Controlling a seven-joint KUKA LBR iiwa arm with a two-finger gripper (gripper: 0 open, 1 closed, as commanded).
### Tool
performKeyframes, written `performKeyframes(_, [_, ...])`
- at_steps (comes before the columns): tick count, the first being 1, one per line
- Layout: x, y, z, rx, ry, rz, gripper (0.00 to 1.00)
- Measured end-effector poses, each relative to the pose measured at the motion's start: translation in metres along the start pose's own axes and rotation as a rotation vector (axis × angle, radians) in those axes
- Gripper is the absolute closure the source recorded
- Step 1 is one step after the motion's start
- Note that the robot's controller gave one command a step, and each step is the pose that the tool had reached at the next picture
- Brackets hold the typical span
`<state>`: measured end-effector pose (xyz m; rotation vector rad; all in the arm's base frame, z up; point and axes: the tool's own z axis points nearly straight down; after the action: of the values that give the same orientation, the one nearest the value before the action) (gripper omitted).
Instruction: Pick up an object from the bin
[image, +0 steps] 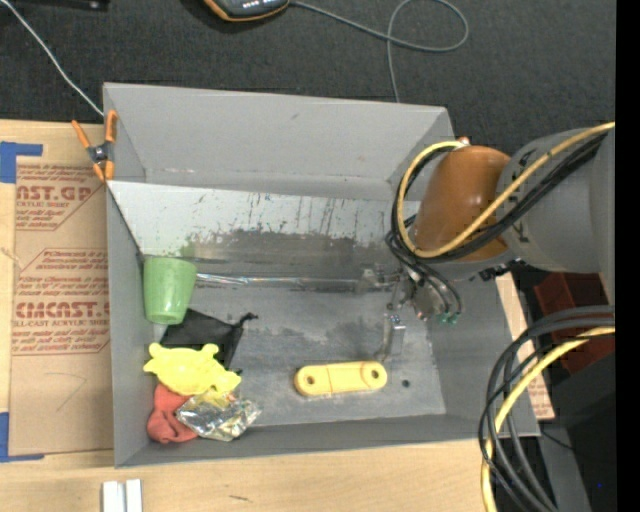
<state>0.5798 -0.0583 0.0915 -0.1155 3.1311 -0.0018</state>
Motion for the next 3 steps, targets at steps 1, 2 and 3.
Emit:
performKeyframes(1, [0.042,-0.029,0.022,-0.001,0.005,-0.077,0.00])
performKeyframes(2, [0.080,-0.005,0.021,-0.001,0.002,-0.136,0.00])
performKeyframes(3, [0.091,0.007,0.019,0.001,-0.010,-0.130,0.00])
